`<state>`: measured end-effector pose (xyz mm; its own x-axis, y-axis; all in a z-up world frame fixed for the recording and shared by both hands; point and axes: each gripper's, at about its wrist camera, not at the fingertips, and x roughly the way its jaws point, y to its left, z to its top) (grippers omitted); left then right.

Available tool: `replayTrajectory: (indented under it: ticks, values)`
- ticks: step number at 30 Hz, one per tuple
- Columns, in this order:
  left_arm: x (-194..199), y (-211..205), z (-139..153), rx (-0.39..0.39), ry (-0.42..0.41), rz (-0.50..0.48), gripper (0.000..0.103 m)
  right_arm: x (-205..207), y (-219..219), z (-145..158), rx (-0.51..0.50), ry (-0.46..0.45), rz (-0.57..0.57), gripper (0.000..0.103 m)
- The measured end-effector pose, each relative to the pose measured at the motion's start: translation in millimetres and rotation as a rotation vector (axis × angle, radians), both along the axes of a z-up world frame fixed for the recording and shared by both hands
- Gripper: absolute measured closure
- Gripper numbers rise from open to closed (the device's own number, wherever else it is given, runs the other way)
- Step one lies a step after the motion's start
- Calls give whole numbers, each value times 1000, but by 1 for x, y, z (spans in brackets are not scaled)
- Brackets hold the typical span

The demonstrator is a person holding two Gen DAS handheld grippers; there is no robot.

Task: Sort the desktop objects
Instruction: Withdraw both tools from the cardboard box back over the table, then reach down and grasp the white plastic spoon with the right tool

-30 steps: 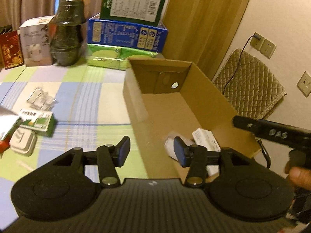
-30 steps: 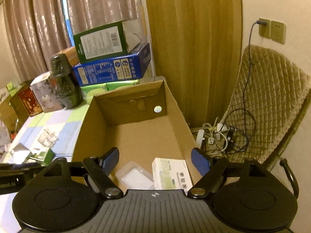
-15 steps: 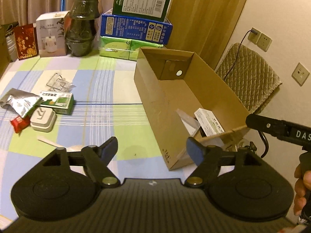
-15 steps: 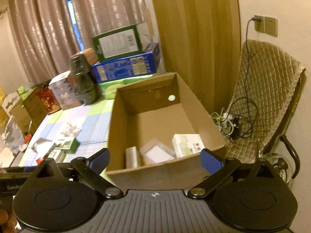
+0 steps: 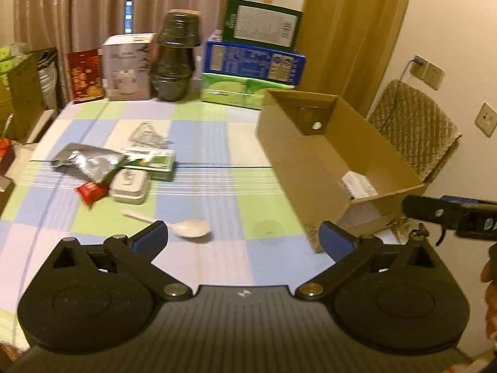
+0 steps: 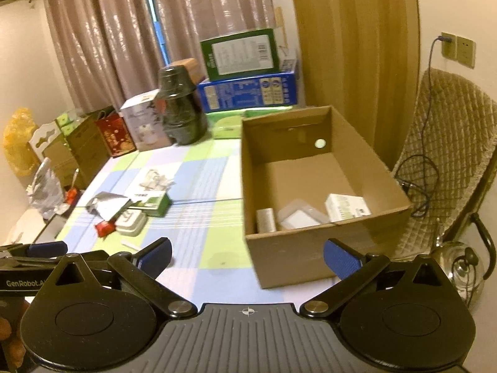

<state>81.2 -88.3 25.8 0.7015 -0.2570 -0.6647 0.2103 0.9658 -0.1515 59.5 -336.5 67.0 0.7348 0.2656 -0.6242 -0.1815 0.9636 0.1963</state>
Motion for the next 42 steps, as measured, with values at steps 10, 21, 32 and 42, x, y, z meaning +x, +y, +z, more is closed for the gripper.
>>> replayTrajectory:
  ticks: [10, 21, 32, 42]
  values:
    - [-21, 62, -6, 28, 8, 86, 1, -10, 38, -5, 5, 8, 84, 2]
    - [-31, 101, -9, 39, 21, 149, 1, -13, 67, -13, -6, 16, 152, 2]
    - [-29, 111, -14, 50, 30, 133, 1, -11, 87, -25, -30, 25, 211, 2]
    - [-17, 125, -22, 85, 50, 104, 1, 3, 111, -49, -91, 30, 314, 2]
